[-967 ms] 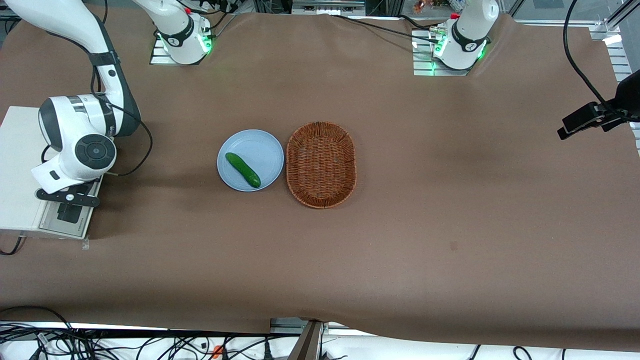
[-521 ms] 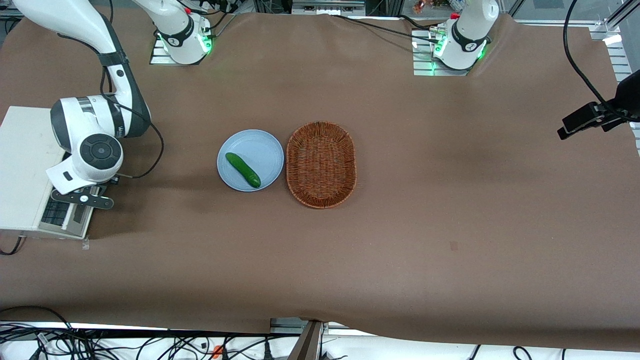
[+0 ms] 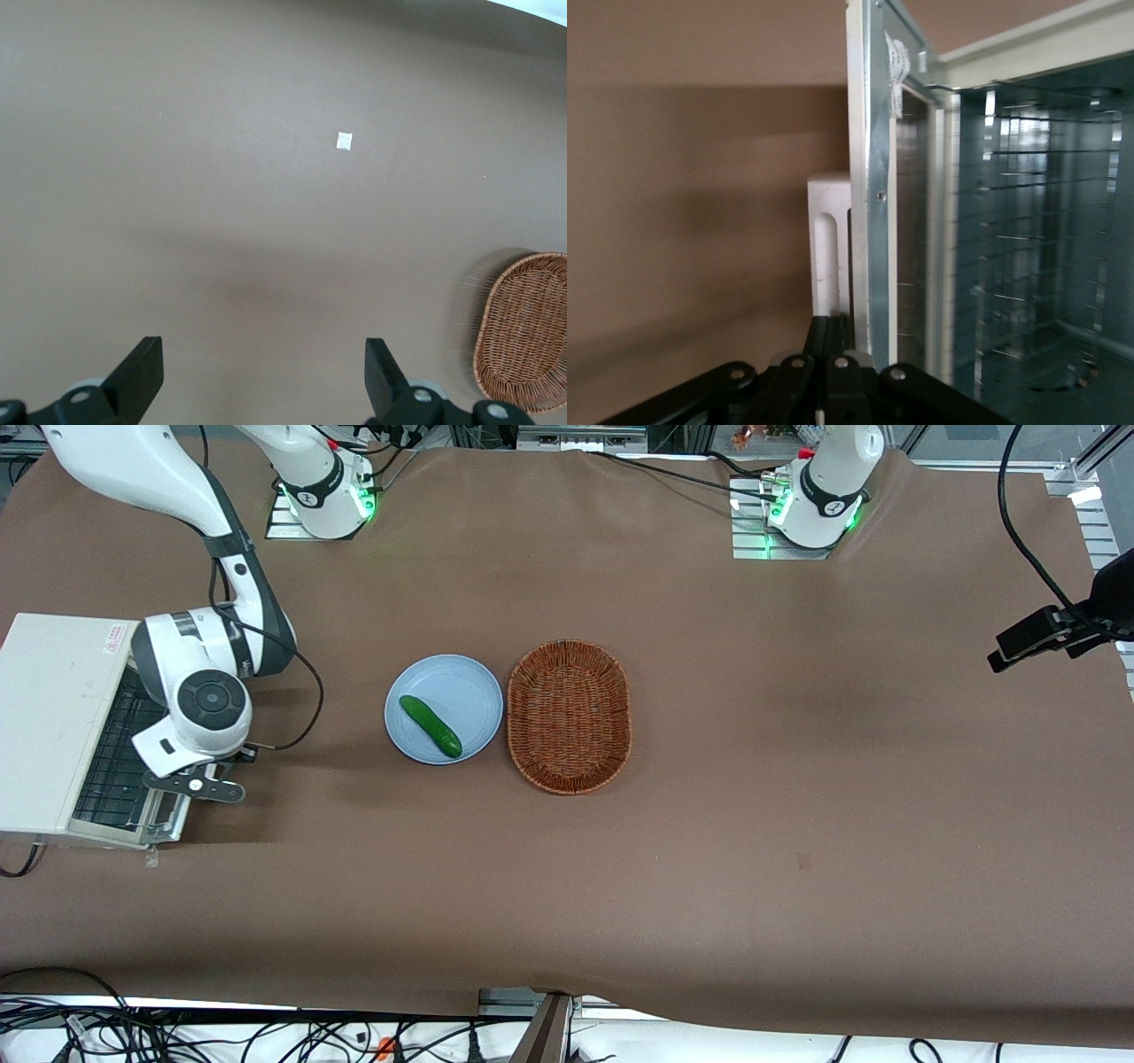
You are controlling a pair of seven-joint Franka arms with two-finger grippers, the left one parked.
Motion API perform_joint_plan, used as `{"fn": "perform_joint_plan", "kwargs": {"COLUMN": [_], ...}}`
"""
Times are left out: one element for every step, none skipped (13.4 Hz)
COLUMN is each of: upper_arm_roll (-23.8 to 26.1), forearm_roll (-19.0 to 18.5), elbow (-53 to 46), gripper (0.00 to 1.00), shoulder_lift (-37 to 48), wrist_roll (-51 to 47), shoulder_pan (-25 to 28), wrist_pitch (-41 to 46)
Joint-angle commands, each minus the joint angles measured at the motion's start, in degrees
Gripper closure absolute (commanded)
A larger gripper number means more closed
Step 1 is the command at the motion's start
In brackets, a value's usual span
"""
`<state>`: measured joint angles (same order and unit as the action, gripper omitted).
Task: Open oven door with right arm only
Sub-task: 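Pull the handle outward and down with the right gripper, swinging the door open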
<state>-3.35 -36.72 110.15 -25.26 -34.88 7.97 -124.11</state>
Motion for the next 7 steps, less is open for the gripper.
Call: {"fn": "perform_joint_plan", "kwargs": {"upper_arm_roll": [-1.4,-1.4,-1.4,-1.4,-1.4,-1.1,-0.2], "forearm_roll": [-1.5,-1.5,-1.5,-1.4,-1.4,-0.9,1.3], "elbow": [-1.2,-1.1,-1.1,-1.1,-1.1,-0.8,-0.6], "gripper": [1.0,1.0,1.0,1.0,1.0,1.0,1.0], "shoulder_lift": [-3.9,-4.6,-5.1,-5.3,-5.3,-5.3,-5.3], "wrist_roll": [-0.8,-0.8,-0.8,-0.8,-0.7,-0.6,-0.4], "shoulder_pan": [-1.2,-1.3,-1.4,-1.4,-1.2,-1.2,-1.2], "wrist_pitch": [-5.3,-6.6,-7.5,-7.7,-7.8,-7.7,-7.7]}}
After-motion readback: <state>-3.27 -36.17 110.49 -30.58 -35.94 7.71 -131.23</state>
